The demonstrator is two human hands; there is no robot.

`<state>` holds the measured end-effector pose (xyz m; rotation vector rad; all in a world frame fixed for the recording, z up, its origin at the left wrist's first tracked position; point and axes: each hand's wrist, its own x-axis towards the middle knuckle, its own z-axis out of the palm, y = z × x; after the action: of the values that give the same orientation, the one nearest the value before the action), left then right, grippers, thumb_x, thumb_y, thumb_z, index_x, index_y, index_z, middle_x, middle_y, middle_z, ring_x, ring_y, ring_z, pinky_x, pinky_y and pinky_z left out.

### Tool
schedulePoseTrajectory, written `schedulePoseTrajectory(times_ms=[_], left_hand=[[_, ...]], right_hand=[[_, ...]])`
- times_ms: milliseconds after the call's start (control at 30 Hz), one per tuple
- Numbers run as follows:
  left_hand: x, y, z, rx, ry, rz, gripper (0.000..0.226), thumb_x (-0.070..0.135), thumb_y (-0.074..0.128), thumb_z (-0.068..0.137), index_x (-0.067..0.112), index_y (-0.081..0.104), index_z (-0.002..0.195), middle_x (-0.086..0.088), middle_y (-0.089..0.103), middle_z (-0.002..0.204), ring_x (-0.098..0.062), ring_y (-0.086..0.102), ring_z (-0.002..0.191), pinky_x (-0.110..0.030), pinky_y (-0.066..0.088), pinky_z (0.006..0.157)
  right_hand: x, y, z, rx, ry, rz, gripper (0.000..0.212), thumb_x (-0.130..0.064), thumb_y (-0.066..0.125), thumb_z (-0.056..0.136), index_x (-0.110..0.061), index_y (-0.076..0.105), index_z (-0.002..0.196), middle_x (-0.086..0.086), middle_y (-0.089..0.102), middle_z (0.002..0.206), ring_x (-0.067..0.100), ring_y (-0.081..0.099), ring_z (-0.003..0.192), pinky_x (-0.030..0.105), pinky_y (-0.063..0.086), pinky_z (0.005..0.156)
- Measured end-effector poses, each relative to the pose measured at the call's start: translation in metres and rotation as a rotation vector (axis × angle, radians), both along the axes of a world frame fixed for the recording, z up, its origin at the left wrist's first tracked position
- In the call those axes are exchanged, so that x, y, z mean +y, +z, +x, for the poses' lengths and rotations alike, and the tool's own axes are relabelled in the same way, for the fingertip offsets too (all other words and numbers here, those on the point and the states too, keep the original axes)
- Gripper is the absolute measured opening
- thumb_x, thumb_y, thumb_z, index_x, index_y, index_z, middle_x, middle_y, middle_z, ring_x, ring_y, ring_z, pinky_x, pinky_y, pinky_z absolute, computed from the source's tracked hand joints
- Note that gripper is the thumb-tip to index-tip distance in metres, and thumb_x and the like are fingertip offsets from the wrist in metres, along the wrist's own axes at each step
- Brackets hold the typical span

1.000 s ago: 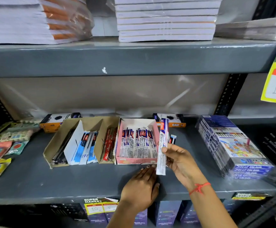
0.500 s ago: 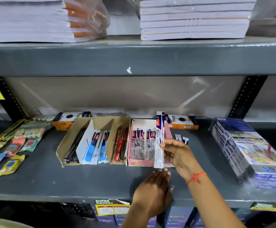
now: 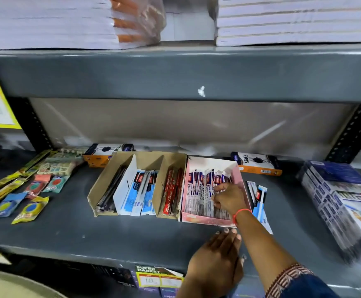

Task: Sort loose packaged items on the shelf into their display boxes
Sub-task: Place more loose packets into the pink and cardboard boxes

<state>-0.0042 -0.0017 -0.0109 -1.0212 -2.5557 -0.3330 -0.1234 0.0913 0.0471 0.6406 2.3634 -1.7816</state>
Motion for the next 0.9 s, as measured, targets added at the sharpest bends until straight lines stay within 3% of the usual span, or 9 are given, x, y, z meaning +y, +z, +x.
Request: schedulePoseTrajectory(times_ms=[100, 200, 233, 333, 400, 533, 633, 833, 900], left_hand=[[0.001, -0.001, 0.000, 0.024, -0.003, -0.011, 0.044, 0.036, 0.067, 0.071, 0.012, 0.070, 0.107, -0.003, 0.070, 0.111, -0.015, 0.065, 0.102, -0.025, 0.049, 0.092], [0.000, -0.001, 0.000, 0.038, -0.008, -0.024, 0.044, 0.038, 0.066, 0.072, 0.013, 0.069, 0.108, -0.001, 0.070, 0.112, -0.013, 0.065, 0.102, -0.024, 0.049, 0.092], [0.001, 0.000, 0.000, 0.021, -0.016, -0.013, 0.044, 0.038, 0.067, 0.071, 0.014, 0.069, 0.108, -0.001, 0.070, 0.111, -0.012, 0.066, 0.101, -0.023, 0.049, 0.092], [0.001, 0.001, 0.001, -0.019, -0.017, 0.004, 0.041, 0.038, 0.054, 0.077, 0.015, 0.070, 0.107, 0.000, 0.071, 0.111, -0.011, 0.066, 0.100, -0.022, 0.049, 0.091], [0.001, 0.002, 0.002, -0.053, -0.029, 0.011, 0.042, 0.037, 0.049, 0.079, 0.015, 0.069, 0.108, 0.000, 0.070, 0.112, -0.012, 0.066, 0.101, -0.023, 0.049, 0.091], [0.000, 0.006, 0.004, -0.056, -0.040, -0.047, 0.044, 0.044, 0.064, 0.072, 0.019, 0.070, 0.108, 0.005, 0.070, 0.112, -0.007, 0.064, 0.103, -0.021, 0.048, 0.092], [0.000, 0.009, 0.005, -0.058, -0.024, -0.074, 0.045, 0.047, 0.064, 0.072, 0.022, 0.070, 0.108, 0.008, 0.070, 0.112, -0.004, 0.063, 0.104, -0.019, 0.047, 0.092], [0.000, 0.011, 0.005, -0.114, 0.007, -0.084, 0.044, 0.043, 0.055, 0.078, 0.019, 0.067, 0.113, 0.006, 0.068, 0.115, -0.006, 0.062, 0.107, -0.022, 0.045, 0.094], [-0.001, 0.010, 0.004, -0.154, 0.027, -0.074, 0.048, 0.038, 0.044, 0.088, 0.014, 0.054, 0.129, -0.003, 0.057, 0.132, -0.013, 0.052, 0.122, -0.030, 0.031, 0.107]], right_hand=[[-0.002, -0.002, -0.003, 0.027, 0.013, 0.078, 0.011, 0.011, 0.058, 0.080, 0.005, 0.061, 0.089, 0.015, 0.066, 0.083, 0.020, 0.061, 0.068, 0.029, 0.059, 0.067], [-0.001, 0.007, 0.003, 0.120, 0.075, 0.280, 0.015, 0.004, 0.055, 0.081, 0.006, 0.067, 0.089, 0.013, 0.068, 0.075, 0.027, 0.063, 0.073, 0.043, 0.046, 0.101], [0.002, 0.012, 0.008, 0.195, 0.036, 0.322, 0.017, 0.002, 0.053, 0.081, 0.002, 0.069, 0.086, 0.016, 0.071, 0.083, 0.030, 0.065, 0.080, 0.038, 0.046, 0.100], [0.027, 0.027, 0.029, 0.439, -0.354, 0.338, 0.024, 0.003, 0.050, 0.080, -0.007, 0.072, 0.083, 0.020, 0.072, 0.092, 0.034, 0.065, 0.081, 0.031, 0.051, 0.071], [0.054, 0.024, 0.044, 0.427, -0.568, 0.322, 0.023, 0.000, 0.049, 0.081, -0.008, 0.068, 0.091, 0.021, 0.068, 0.101, 0.035, 0.062, 0.088, 0.030, 0.046, 0.072], [0.075, 0.003, 0.058, 0.006, -0.224, 0.508, 0.027, -0.019, 0.057, 0.084, 0.000, 0.057, 0.104, 0.026, 0.063, 0.111, 0.041, 0.057, 0.107, 0.041, 0.045, 0.091], [0.069, -0.007, 0.065, -0.048, -0.096, 0.597, 0.031, -0.012, 0.051, 0.086, 0.002, 0.049, 0.114, 0.030, 0.056, 0.119, 0.042, 0.050, 0.115, 0.042, 0.043, 0.093], [0.083, -0.008, 0.060, -0.054, -0.190, 0.401, 0.037, 0.002, 0.058, 0.078, 0.000, 0.050, 0.113, 0.027, 0.061, 0.113, 0.040, 0.058, 0.105, 0.029, 0.043, 0.072], [0.093, -0.008, 0.055, -0.071, -0.207, 0.306, 0.041, 0.004, 0.065, 0.071, 0.003, 0.057, 0.112, 0.024, 0.064, 0.105, 0.034, 0.061, 0.097, 0.022, 0.041, 0.061]])
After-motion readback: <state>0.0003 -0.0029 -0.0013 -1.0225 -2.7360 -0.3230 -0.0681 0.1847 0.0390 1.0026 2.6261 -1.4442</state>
